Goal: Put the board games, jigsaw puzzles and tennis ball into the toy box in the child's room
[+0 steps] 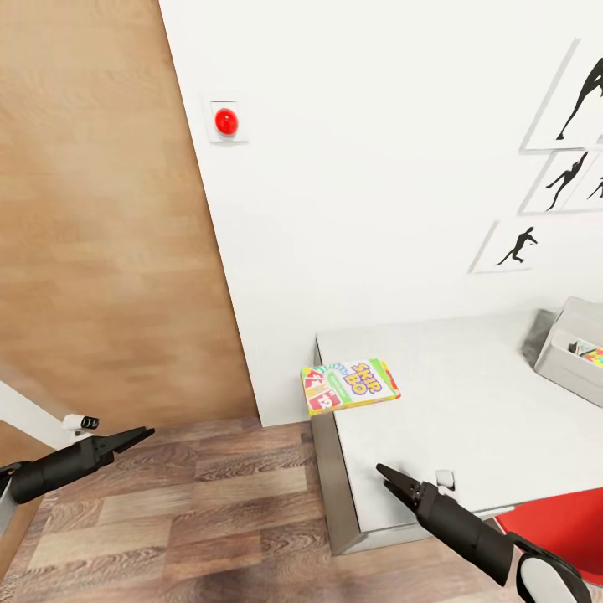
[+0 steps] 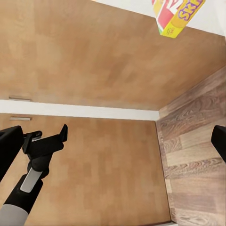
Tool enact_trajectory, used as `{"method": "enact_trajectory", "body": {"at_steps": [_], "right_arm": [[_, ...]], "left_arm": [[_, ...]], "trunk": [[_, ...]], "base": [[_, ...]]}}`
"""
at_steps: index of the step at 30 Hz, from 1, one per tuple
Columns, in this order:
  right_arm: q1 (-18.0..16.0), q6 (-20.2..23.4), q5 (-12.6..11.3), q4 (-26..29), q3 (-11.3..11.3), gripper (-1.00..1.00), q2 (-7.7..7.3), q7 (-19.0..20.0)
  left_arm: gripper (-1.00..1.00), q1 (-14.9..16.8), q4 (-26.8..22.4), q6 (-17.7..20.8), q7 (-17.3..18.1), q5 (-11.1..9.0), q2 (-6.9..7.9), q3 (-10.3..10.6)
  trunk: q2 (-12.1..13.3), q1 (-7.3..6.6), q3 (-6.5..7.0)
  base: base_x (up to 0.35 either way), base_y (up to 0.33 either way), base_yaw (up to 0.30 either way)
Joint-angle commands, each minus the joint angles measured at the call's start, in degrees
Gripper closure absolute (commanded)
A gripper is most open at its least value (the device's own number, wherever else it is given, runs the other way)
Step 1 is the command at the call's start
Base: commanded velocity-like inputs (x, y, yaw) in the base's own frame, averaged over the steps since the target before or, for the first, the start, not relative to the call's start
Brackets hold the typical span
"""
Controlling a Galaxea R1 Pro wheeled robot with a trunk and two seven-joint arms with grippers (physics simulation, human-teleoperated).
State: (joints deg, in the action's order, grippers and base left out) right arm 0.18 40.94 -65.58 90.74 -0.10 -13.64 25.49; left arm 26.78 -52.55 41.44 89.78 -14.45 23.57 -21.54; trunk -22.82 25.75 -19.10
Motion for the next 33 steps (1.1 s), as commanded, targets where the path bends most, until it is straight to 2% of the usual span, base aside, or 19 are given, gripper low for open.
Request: {"method": "enact_trajectory", "body": {"at_steps": [1, 9, 17, 21, 25, 33], "right_arm": [[-0.01, 0.21, -0.21, 0.04, 0.03, -1.00, -0.01, -0.01], [0.07, -0.63, -0.12, 0.04, 0.09, -1.00, -0.05, 1.26], [0.38, -4.15, 0.16, -0.01, 0.05, -1.00, -0.68, 8.02], [0.45, -4.84, 1.87, -0.04, 0.03, -1.00, -0.83, 9.66], [0.44, -5.08, 5.34, 0.00, 0.02, -1.00, -0.74, 10.50], [0.48, -5.24, 6.94, 0.00, -0.05, -1.00, -0.72, 12.99]], "left_arm": [[-1.00, 0.03, -0.01, 0.60, 0.22, 0.03, 0.01, 0.00], [-1.00, 0.03, -0.01, 0.60, 0.22, 0.03, 0.03, 0.01], [-1.00, 0.03, -0.01, -0.49, 0.22, 0.35, 0.07, 0.00], [-1.00, 0.03, -0.01, -0.90, 0.22, 0.63, 0.02, 0.06], [-1.00, 0.07, -0.01, -1.05, 0.22, 0.77, 0.14, -0.02], [-1.00, 0.29, -0.01, -1.03, 0.22, 0.90, 0.55, -0.21]], "trunk": [[-0.09, 0.03, -0.08], [-0.09, 0.03, 0.31], [-0.09, 0.03, 0.99], [-0.09, 0.03, 1.34], [-0.09, 0.03, 1.70], [-0.09, 0.03, 2.41]], "base": [[0.000, 0.000, 0.000], [0.000, 0.000, -0.056], [0.000, 0.000, -0.104], [0.000, 0.000, -0.108], [0.000, 0.000, -0.113], [0.000, 0.000, -0.126]]}}
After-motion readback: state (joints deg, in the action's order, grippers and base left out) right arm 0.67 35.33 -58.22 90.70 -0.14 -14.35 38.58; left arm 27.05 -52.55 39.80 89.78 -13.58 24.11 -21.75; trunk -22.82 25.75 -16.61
